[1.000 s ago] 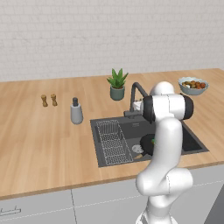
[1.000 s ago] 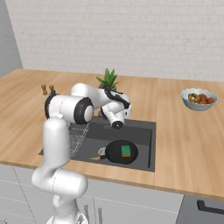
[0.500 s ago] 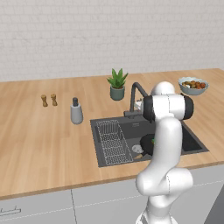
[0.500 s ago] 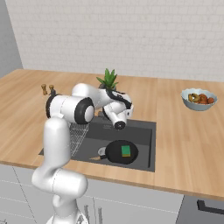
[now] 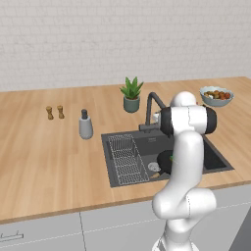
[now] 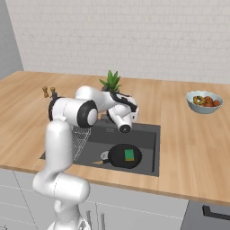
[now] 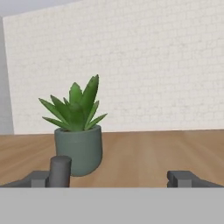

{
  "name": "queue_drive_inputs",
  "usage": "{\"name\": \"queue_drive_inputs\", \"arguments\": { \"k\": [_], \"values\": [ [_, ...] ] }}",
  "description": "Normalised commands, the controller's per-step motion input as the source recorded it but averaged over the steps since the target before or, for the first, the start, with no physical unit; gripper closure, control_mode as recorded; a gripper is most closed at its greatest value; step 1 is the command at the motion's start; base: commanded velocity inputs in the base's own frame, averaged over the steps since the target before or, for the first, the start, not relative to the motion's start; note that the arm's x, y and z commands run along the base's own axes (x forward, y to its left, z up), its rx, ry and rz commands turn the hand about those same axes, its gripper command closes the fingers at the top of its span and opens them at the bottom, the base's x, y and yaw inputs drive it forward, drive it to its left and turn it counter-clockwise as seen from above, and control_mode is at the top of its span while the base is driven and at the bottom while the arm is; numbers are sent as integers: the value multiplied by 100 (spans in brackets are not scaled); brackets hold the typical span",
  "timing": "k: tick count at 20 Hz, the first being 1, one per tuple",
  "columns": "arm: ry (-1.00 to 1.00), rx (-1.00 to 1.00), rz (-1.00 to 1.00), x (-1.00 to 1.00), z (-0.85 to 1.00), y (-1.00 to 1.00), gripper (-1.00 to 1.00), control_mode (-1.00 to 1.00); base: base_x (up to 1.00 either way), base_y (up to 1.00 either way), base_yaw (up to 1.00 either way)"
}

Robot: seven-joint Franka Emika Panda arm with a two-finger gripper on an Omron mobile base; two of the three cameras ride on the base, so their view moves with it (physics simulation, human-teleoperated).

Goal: Pick the pan and sponge and place them into the sink. Then turn on the water.

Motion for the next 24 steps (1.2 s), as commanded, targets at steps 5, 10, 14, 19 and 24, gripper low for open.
{"name": "queue_drive_inputs", "arguments": {
  "k": [5,10,14,19,24],
  "values": [
    [0,2,0,-9,0,-79,-100,-100,0,0,0],
    [0,2,0,-6,0,-76,-100,-100,0,0,0],
    [0,1,0,-4,0,-70,-100,-100,0,0,0],
    [0,0,0,-5,0,-62,-100,-100,0,0,0],
    [0,0,0,-7,0,-36,-100,-100,0,0,0]
  ]
}}
